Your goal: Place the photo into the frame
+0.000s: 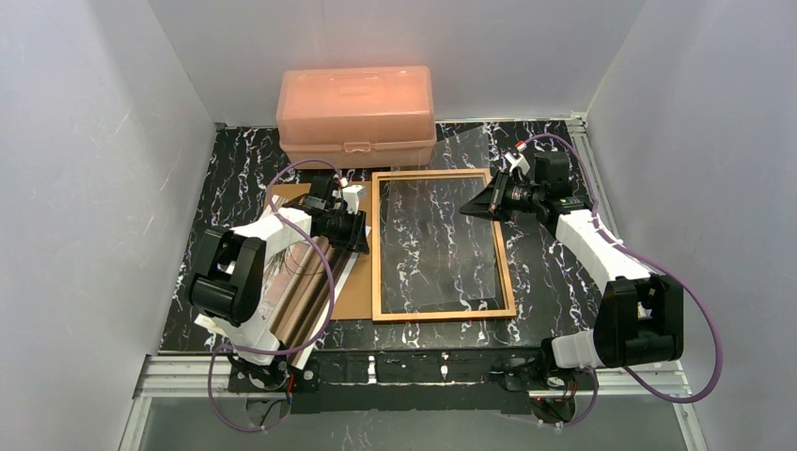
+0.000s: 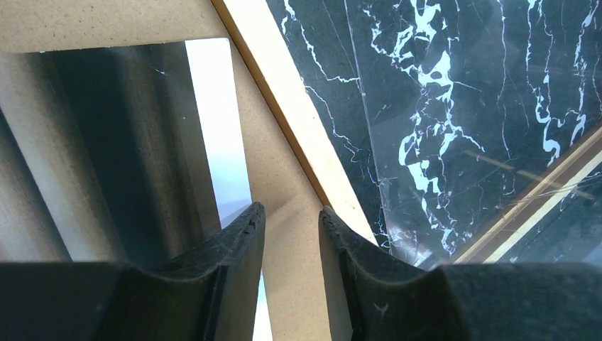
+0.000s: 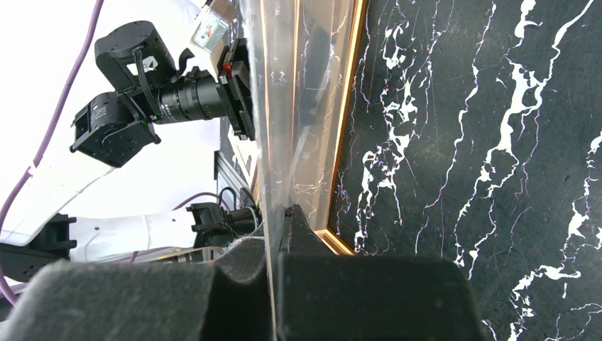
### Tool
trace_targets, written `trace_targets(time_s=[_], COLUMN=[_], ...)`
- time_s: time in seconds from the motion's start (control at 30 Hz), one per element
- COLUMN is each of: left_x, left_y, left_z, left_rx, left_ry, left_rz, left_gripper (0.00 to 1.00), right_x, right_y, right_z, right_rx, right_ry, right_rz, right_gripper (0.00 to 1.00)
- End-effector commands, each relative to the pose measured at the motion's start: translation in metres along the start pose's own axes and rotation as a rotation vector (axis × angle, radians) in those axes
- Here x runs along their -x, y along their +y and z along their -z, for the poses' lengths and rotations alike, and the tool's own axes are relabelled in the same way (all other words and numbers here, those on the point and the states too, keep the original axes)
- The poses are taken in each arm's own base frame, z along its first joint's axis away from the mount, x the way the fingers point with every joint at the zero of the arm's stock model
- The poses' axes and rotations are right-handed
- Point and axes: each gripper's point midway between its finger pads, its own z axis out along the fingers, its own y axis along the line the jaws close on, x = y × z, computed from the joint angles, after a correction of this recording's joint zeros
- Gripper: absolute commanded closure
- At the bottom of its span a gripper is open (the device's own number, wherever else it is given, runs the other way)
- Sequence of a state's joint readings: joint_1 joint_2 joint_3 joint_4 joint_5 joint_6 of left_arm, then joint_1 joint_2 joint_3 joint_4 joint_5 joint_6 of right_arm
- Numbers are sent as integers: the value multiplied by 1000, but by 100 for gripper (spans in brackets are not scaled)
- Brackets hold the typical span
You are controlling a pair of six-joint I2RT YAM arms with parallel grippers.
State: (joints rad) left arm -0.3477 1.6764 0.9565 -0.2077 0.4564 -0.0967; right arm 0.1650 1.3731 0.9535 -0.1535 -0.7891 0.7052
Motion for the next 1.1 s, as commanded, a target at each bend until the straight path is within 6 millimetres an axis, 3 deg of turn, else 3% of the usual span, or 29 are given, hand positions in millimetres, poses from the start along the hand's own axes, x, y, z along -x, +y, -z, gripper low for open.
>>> trace_targets(time_s=[0.0,0.4,1.07], left_x=[-2,-2,-2], left_y=[0,1,1], left_z=[0,1,2], left_rx=[-12,-7,-5], left_ry=[5,3,2], left_rz=[-8,-8,-10], left_gripper=[67,61,62], right_x=[14,13,4], right_y=[36,36,29], right_z=[11,12,6], right_rx=[87,77,90], right_ry=[-41,-31,-16], right_rz=[93,95,73], right_gripper=[99,99,99])
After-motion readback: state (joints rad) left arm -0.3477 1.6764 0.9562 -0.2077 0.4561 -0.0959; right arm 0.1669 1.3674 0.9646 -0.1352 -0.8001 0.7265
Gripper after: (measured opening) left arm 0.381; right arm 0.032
